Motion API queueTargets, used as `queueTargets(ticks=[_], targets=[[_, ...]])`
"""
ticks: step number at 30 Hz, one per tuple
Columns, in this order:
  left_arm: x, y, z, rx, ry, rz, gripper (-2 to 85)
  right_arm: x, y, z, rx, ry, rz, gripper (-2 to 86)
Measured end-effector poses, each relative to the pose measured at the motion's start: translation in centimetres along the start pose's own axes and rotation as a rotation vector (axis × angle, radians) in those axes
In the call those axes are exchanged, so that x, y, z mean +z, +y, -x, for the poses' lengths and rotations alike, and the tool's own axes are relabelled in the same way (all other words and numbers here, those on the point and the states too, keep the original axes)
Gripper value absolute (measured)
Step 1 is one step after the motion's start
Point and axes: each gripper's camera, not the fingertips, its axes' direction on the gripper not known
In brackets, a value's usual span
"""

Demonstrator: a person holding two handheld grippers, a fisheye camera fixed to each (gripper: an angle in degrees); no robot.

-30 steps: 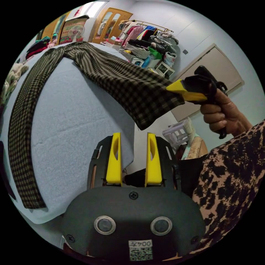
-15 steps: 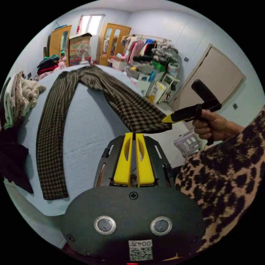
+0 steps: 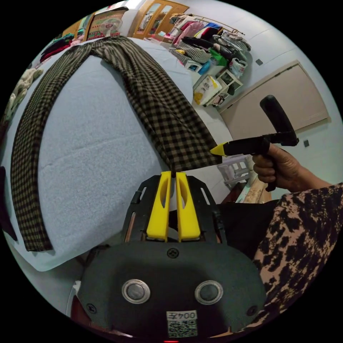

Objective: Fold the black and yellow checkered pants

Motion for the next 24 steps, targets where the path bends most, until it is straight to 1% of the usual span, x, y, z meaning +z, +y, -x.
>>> queueTargets(ticks=[2,4,6,9,11,13,16,19,23,24], targets=[[-0.1,0.4,1.0,0.005,0.05,0.01,3.2,1.7,0.2,0.5,-0.06,0.071,0.039,5.3],[-0.7,1.0,1.6,0.009,0.053,0.002,3.8,2.9,0.4,0.9,-0.099,0.108,0.065,6.6],[-1.5,1.6,2.1,0.006,0.049,-0.009,4.5,3.5,0.4,1.3,-0.134,0.135,0.04,7.7],[-3.7,2.4,3.5,-0.025,0.006,-0.063,5.3,4.5,-0.7,2.3,-0.212,0.21,-0.046,9.7],[-5.8,2.5,5.6,-0.082,-0.058,-0.114,5.4,6.1,-2.7,3.3,-0.28,0.298,-0.119,10.8],[-7.3,2.1,7.8,-0.135,-0.094,-0.152,5.3,7.9,-4.7,3.8,-0.317,0.357,-0.133,11.1],[-10.0,0.4,12.0,-0.196,-0.154,-0.206,4.8,11.6,-8.7,3.9,-0.312,0.428,-0.103,11.1],[-12.5,-2.4,16.4,-0.197,-0.231,-0.249,3.9,15.8,-12.2,3.5,-0.289,0.488,-0.073,11.0],[-14.3,-7.6,23.5,-0.21,-0.332,-0.264,2.9,21.5,-15.3,2.1,-0.22,0.576,-0.029,10.4],[-14.5,-8.4,24.5,-0.214,-0.343,-0.263,2.9,21.9,-15.4,2.1,-0.215,0.593,-0.055,10.0]])
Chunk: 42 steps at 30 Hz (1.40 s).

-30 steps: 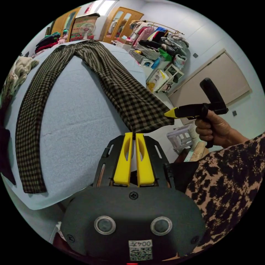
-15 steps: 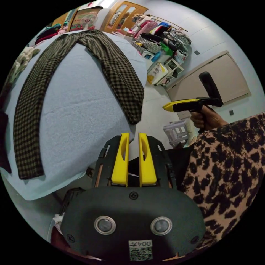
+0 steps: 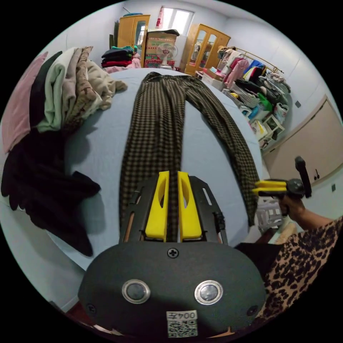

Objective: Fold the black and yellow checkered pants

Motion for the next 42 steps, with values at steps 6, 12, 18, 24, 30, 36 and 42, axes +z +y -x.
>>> queueTargets(ticks=[6,12,18,24,30,36,42], targets=[[4.5,-10.3,5.7,0.068,-0.085,0.001,3.3,4.8,-2.5,0.8,0.072,0.137,0.009,7.8],[9.2,-18.2,10.4,0.064,-0.073,0.043,5.1,8.3,-5.6,-1.2,0.186,0.104,0.044,7.7],[11.7,-21.8,12.2,0.118,-0.081,0.074,5.9,11.4,-8.4,-2.1,0.231,0.141,0.068,7.8],[13.2,-23.9,14.3,0.111,-0.085,0.112,4.8,13.8,-11.5,-4.2,0.251,0.129,0.138,7.5],[12.7,-24.8,16.2,0.088,-0.057,0.086,2.5,15.7,-14.3,-5.9,0.24,0.129,0.201,7.5],[11.8,-25.6,19.2,0.023,-0.034,0.06,2.0,16.7,-16.3,-7.6,0.235,0.119,0.231,7.5],[11.3,-26.2,20.3,0.036,-0.033,0.07,2.4,17.3,-17.9,-8.8,0.23,0.119,0.256,7.4]])
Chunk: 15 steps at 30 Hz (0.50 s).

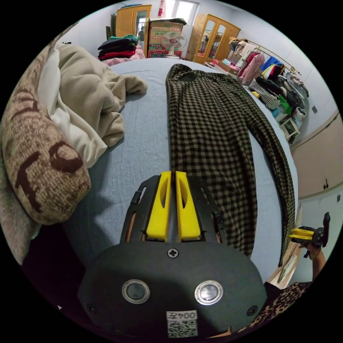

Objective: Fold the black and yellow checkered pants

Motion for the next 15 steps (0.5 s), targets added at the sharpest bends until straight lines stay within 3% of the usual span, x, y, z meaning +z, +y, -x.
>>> queueTargets(ticks=[9,15], targets=[[-4.2,-1.6,-1.2,0.017,-0.08,-0.13,2.0,-0.7,-2.4,-0.9,-0.013,-0.002,0.047,7.4],[-1.8,-4.8,-1.3,0.082,-0.059,-0.032,0.5,-1.7,-2.7,-1.3,-0.017,-0.006,0.035,7.0]])
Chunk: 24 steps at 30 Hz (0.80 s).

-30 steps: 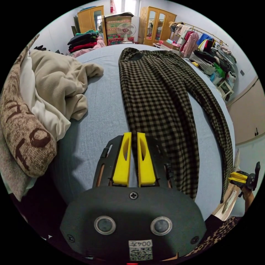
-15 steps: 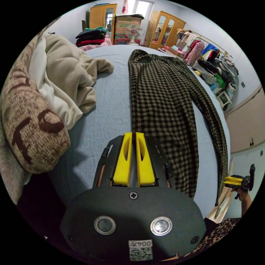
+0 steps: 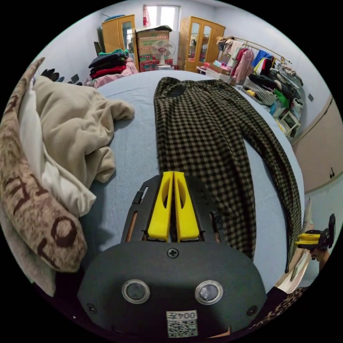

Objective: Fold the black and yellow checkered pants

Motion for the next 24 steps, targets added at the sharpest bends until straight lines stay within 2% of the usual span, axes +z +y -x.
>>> queueTargets(ticks=[2,7,11,15,18,20,24], targets=[[1.2,-0.3,0.9,0.0,0.002,0.074,0.3,-0.6,0.1,-0.3,0.01,-0.013,-0.008,6.9],[-1.5,0.5,1.9,0.026,-0.002,0.034,0.4,-1.8,0.1,-0.1,0.007,-0.007,-0.011,6.9],[-5.3,4.3,0.6,0.096,0.034,-0.014,0.9,-3.2,0.3,-0.1,0.004,-0.015,-0.011,7.0],[-6.9,8.9,0.0,0.078,0.086,-0.018,0.4,-4.4,0.6,0.0,0.006,-0.021,-0.019,7.0],[-5.7,11.1,0.5,0.049,0.042,0.071,0.2,-5.6,1.0,0.3,0.001,-0.016,-0.02,7.1],[-6.1,11.9,2.0,-0.035,0.077,0.063,0.1,-6.6,1.3,0.6,0.004,-0.016,-0.022,7.1],[-8.3,12.5,2.7,-0.042,0.05,0.022,0.1,-8.2,2.0,1.0,0.012,-0.018,-0.033,7.2]])
